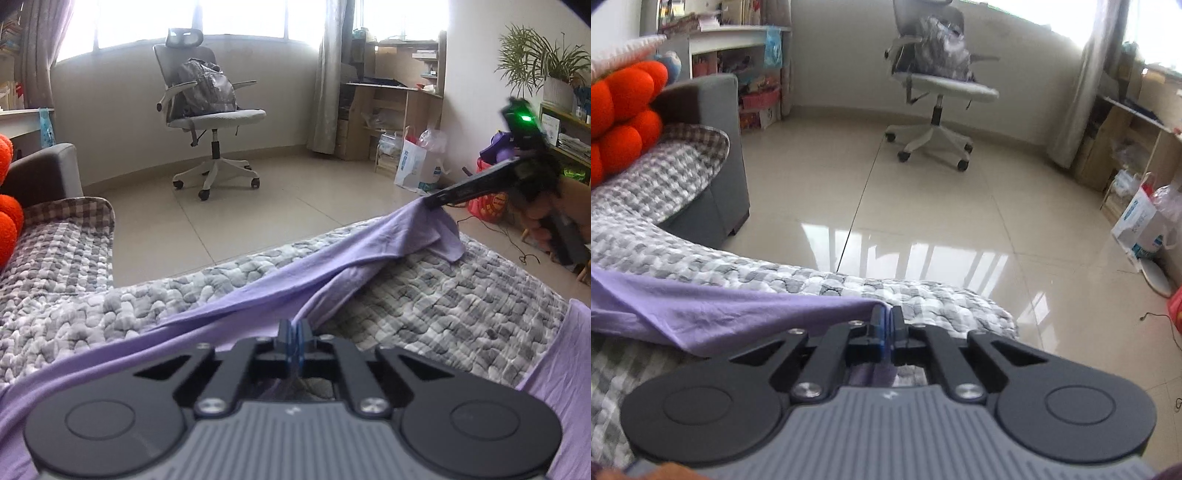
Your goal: Fold clothes
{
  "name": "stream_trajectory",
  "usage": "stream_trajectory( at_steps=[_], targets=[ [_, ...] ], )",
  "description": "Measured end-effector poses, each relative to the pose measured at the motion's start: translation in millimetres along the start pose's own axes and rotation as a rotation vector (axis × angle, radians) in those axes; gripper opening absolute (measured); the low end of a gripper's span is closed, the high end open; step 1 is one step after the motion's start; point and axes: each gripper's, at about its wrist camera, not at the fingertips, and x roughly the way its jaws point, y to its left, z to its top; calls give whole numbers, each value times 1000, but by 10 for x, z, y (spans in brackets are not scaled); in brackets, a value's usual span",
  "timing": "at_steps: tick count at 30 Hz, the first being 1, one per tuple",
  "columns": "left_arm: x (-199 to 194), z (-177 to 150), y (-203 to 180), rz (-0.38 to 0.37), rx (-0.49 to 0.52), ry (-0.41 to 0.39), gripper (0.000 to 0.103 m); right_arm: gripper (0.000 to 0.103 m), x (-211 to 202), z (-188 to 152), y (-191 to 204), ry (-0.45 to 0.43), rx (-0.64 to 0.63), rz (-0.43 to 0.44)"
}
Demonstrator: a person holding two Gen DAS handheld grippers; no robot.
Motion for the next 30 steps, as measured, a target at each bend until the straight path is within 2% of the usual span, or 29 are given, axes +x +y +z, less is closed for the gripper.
stream_trajectory(
  at_steps=[5,6,10,11,14,20,28,29,30],
  targets=[
    [79,-41,-41,3,5,30,3,7,188,18,14,36,25,27],
    [96,-52,-49,4,6,36,3,14,193,11,12,35,32,32],
    [125,-74,-30,1,-14,45,3,15,82,-31,-26,25,55,49],
    [130,-73,-21,-2,-23,46,4,18,37,-35,-40,20,61,54],
    [137,-72,-12,-6,-37,48,4,47,-130,-42,-78,-16,78,73],
    [143,-67,-34,-4,-41,47,4,47,-399,-160,8,-43,43,127],
    [155,-73,-66,3,-38,46,4,47,-402,-381,263,-10,-28,194],
    [157,-73,-70,4,-37,45,4,46,-374,-402,276,-7,-36,185],
    [160,-74,-73,5,-36,44,4,39,-344,-422,288,-5,-44,175]
  ],
)
